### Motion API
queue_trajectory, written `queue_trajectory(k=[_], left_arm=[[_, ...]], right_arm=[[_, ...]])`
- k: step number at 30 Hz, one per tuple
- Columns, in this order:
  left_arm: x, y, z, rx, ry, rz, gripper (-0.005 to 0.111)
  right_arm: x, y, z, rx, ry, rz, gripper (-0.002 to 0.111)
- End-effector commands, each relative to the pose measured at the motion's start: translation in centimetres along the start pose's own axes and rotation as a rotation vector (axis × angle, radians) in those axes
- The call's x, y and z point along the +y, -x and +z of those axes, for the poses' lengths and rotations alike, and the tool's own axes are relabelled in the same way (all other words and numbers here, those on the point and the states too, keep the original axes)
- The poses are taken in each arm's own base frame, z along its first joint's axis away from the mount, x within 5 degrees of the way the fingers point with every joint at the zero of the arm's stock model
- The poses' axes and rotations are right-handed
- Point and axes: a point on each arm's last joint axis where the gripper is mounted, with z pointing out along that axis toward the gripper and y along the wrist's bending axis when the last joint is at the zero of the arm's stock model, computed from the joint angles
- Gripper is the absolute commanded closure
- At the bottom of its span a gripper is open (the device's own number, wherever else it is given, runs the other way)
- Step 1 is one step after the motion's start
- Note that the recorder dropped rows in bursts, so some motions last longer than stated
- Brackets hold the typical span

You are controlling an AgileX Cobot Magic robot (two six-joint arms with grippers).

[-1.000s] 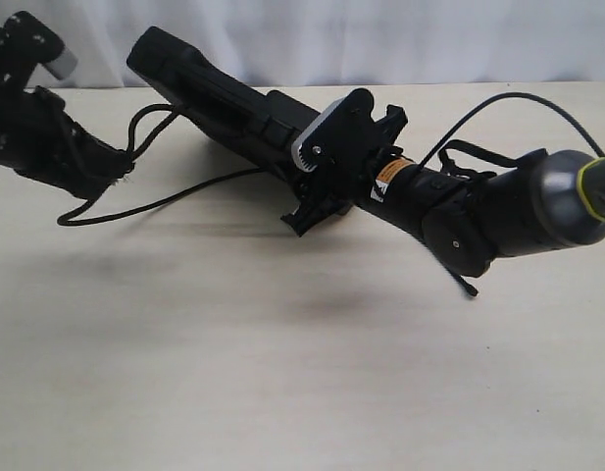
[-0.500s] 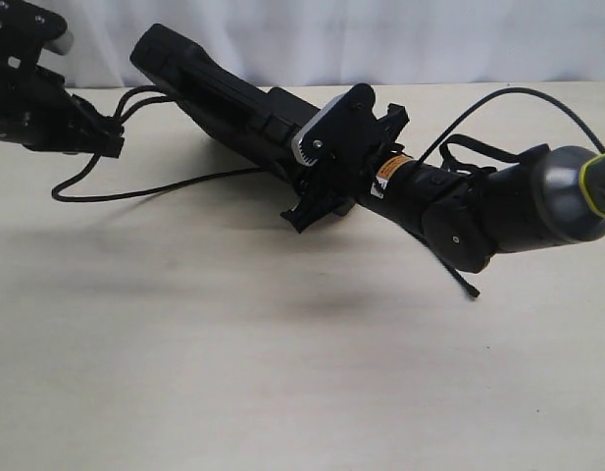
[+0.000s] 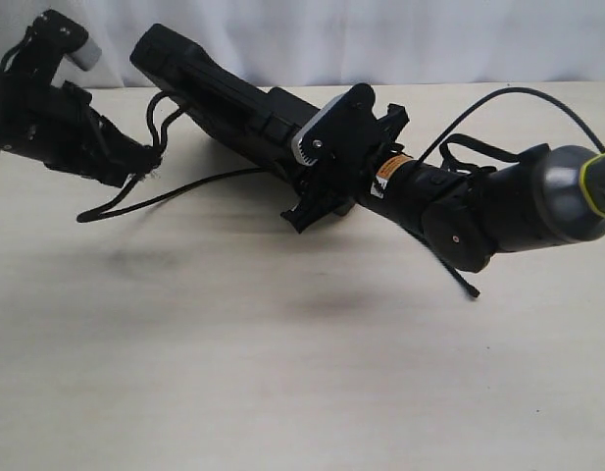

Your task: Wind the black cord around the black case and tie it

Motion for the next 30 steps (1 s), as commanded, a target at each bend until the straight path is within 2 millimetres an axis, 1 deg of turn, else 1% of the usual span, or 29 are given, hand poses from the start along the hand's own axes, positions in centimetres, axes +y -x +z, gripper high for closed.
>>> queue_trajectory(k=[1,4,7,9,12,14,18,24,27,30], left_arm=[[-0.7,-1.1,0.2,0.104,-0.117,0.079,0.107],[-0.7,-1.3,0.7,0.118,-0.132,0.077,0.107],[-1.3,-1.1,1.2,0.122,-0.134,0.097,0.107],[-1.3,-0.8,1.4,0.113,-0.100,0.107,0.107],[-0.7,-0.4,1.6,0.078,-0.026,0.054,0.107],[-0.8,-0.3,1.6,0.065,-0.032,0.039,0.107],[-2.3,-0.4,1.8,0.090,-0.157,0.143,0.107],[-4.8,0.2,3.1,0.094,-0.230,0.292,0.107],[-5.5,1.0,3.9,0.055,-0.162,0.342,0.107],[-5.1,1.7,4.3,0.026,-0.038,0.352,0.107]], right_arm=[[0.7,-2.9,-0.1,0.207,0.032,0.114,0.104],[0.7,-2.9,-0.1,0.215,0.034,0.114,0.104],[0.7,-3.0,-0.2,0.223,0.036,0.114,0.104],[0.8,-3.1,-0.2,0.231,0.038,0.114,0.104],[0.8,-3.2,-0.2,0.243,0.041,0.114,0.104],[0.8,-3.2,-0.2,0.243,0.041,0.114,0.104],[0.8,-3.1,-0.2,0.235,0.039,0.114,0.104],[0.8,-3.2,-0.2,0.242,0.040,0.114,0.104],[0.8,-3.3,-0.2,0.253,0.043,0.114,0.104],[0.9,-3.4,-0.3,0.270,0.047,0.114,0.104]])
